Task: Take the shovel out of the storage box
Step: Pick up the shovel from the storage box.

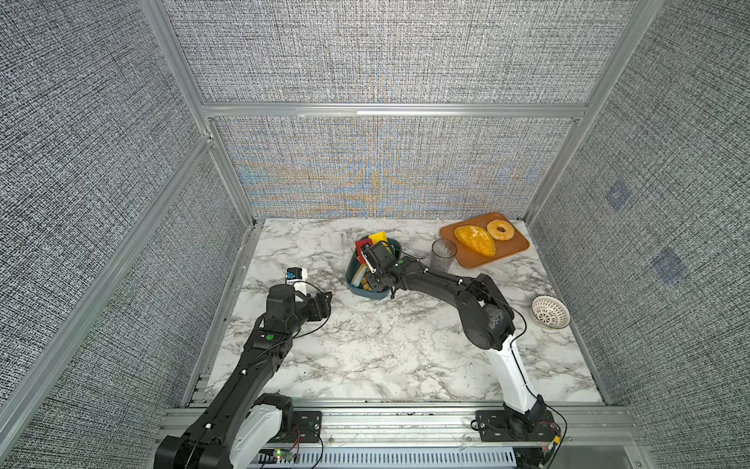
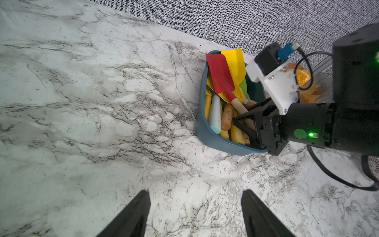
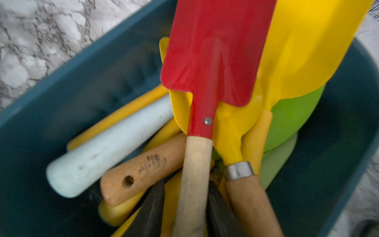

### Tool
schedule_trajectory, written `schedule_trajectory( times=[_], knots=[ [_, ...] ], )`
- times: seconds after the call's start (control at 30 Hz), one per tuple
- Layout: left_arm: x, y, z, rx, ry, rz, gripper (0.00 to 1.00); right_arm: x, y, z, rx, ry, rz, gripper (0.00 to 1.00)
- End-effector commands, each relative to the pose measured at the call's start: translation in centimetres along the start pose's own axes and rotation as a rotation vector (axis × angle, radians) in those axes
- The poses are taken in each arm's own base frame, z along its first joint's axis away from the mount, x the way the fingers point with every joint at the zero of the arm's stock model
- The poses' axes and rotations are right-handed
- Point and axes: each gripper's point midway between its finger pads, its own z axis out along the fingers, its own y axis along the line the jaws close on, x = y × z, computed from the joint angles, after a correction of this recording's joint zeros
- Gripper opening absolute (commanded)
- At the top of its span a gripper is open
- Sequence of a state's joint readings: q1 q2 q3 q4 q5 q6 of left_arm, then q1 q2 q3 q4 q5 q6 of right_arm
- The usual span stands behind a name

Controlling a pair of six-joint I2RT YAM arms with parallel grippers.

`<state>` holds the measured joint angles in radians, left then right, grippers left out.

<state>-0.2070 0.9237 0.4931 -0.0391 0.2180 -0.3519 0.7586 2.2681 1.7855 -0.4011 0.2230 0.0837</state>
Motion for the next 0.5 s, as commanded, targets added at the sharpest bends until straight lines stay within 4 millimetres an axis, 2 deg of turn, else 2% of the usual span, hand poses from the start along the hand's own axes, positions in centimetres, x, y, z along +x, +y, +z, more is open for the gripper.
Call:
schedule_trajectory(
  times=[0.0,0.2,0.37,0.47],
  knots=[
    [-0.1,-0.3,-0.1,0.018,-0.005,-0.004,0.75,0.4,-0.3,-0.4,0.019,0.019,0.014,0.31],
    [-0.4,-0.8,-0.2,0.04,-0.01,-0.012,0.75,-1.0,-0.5,-2.6,0.015,-0.049,0.052,0.18],
    [-0.9,-1.7,-0.8,0.085,-0.032,-0.025,0.75,-2.2,-0.1,-6.1,0.005,-0.134,0.073,0.14],
    [-1.5,-3.1,-1.4,0.155,-0.059,-0.035,0.76,-2.4,0.9,-8.3,-0.014,-0.172,0.065,0.13]
  ],
)
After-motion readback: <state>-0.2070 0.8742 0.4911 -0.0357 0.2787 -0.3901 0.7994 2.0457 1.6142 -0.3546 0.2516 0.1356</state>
